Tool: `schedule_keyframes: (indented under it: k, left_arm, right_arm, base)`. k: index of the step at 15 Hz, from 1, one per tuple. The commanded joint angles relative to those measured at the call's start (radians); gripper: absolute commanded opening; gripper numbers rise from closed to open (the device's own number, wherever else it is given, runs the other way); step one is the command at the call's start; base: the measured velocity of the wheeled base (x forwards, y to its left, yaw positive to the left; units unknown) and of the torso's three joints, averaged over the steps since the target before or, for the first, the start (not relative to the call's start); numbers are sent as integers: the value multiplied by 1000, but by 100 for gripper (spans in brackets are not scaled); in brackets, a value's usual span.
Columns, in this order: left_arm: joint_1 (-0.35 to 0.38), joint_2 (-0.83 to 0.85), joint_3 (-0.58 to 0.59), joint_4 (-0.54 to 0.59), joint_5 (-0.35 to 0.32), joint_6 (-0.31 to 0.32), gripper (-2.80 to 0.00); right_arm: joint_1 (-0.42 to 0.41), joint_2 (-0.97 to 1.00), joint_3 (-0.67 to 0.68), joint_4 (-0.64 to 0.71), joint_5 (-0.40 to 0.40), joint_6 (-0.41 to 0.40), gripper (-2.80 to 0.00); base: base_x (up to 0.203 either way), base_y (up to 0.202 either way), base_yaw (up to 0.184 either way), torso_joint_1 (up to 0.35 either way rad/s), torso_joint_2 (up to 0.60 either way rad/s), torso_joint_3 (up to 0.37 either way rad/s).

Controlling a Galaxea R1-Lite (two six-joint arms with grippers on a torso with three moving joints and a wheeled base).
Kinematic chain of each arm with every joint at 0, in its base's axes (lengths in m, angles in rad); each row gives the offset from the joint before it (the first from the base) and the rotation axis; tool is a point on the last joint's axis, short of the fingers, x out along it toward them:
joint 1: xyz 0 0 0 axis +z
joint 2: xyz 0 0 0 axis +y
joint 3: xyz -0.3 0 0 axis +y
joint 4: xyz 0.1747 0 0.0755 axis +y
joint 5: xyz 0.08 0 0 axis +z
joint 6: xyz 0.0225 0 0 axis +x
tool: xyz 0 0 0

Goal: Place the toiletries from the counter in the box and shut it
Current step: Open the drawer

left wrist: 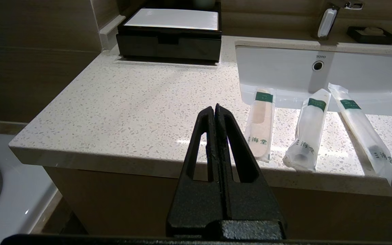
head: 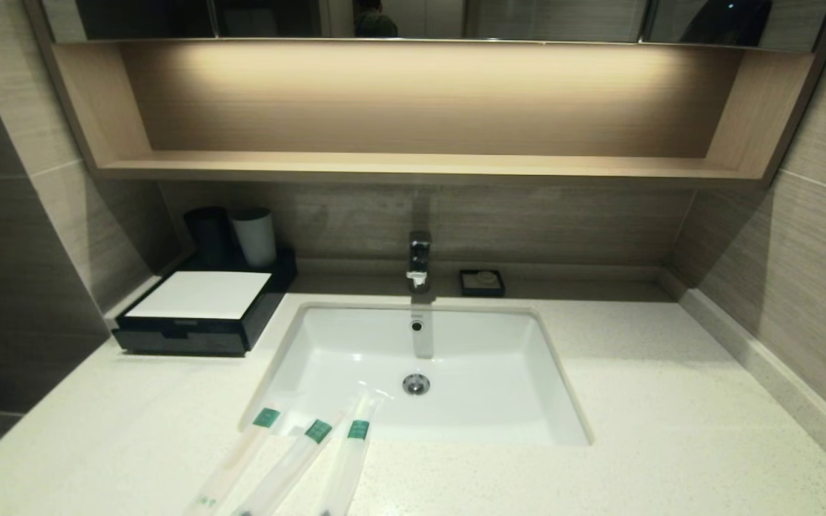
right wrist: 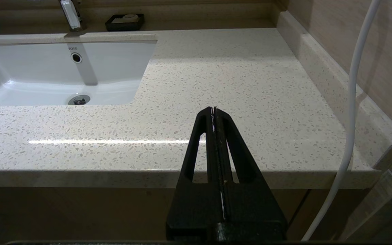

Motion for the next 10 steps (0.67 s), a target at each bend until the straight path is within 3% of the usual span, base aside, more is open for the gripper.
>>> schedule_keyframes:
  k: [1, 10]
  left_arm:
    - [0, 0, 0, -1, 0, 0, -280]
    - [0, 0, 0, -1, -1, -3, -280]
  right_arm:
    - [0, 1, 2, 0, -1, 0, -280]
    - [0, 1, 0, 0, -3, 1, -280]
  base:
    - [0, 0, 0, 0, 0, 0]
    - [0, 0, 0, 0, 0, 0]
